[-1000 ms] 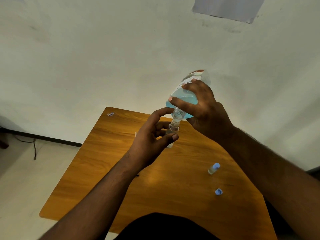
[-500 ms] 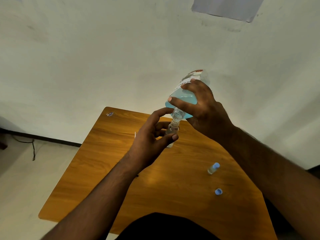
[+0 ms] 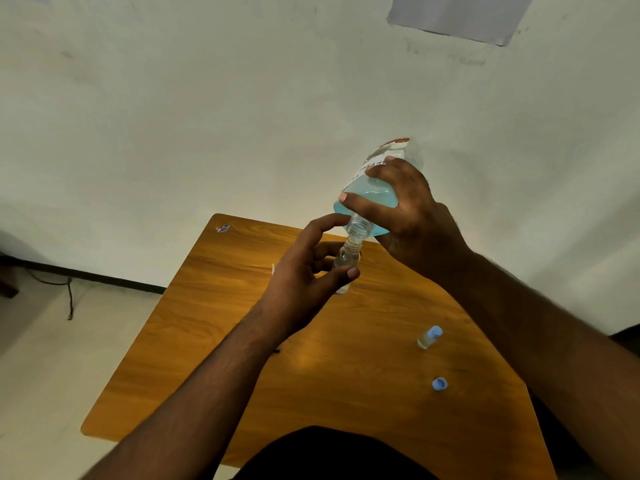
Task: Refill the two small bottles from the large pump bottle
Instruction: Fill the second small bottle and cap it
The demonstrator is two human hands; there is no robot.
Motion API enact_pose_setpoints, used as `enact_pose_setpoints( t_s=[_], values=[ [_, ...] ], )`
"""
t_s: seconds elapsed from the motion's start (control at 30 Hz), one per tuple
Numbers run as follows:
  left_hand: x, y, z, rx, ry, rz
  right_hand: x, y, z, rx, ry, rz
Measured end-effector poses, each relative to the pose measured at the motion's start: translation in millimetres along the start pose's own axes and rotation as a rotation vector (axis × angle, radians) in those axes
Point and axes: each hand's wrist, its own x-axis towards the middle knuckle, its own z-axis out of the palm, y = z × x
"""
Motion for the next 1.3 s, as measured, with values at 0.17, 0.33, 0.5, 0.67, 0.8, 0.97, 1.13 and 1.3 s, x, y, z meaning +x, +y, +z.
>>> enact_pose_setpoints(
  t_s=[0.17, 0.33, 0.5, 0.67, 0.8, 0.97, 1.13, 1.3],
  values=[
    [-0.4, -0.8, -1.1, 0.015, 0.002, 0.008, 0.2, -0.8, -1.3, -0.003, 0.012, -0.006],
    [-2.0, 0.4, -0.4, 0.023, 0.004, 0.009, -1.2, -2.1, -3.5, -0.005, 0.016, -0.007],
    [-2.5, 1.4, 0.2, 0.017, -0.001, 0.009, -1.9, -4.6, -6.9, 0.007, 0.016, 0.005],
    [-5.2, 2.7, 0.8, 0.019, -0.004, 0.015, -4.2, -7.2, -9.9, 0.011, 0.013, 0.008],
    [-6.2, 2.6, 2.0, 0.011, -0.003, 0.013, -5.6, -7.0, -11.0, 0.002, 0.011, 0.004],
    [-6.9, 2.6, 2.3, 0.011, -0.006, 0.016, -6.7, -7.1, -11.5, -0.012, 0.016, 0.005],
    [-7.7, 2.5, 2.4, 0.004, -0.008, 0.011, -6.2, -8.6, -12.5, -0.010, 0.023, 0.005],
    [-8.6, 2.2, 2.5, -0.004, -0.010, 0.004, -7.6, -9.2, -13.4, -0.007, 0.021, 0.005]
  ],
)
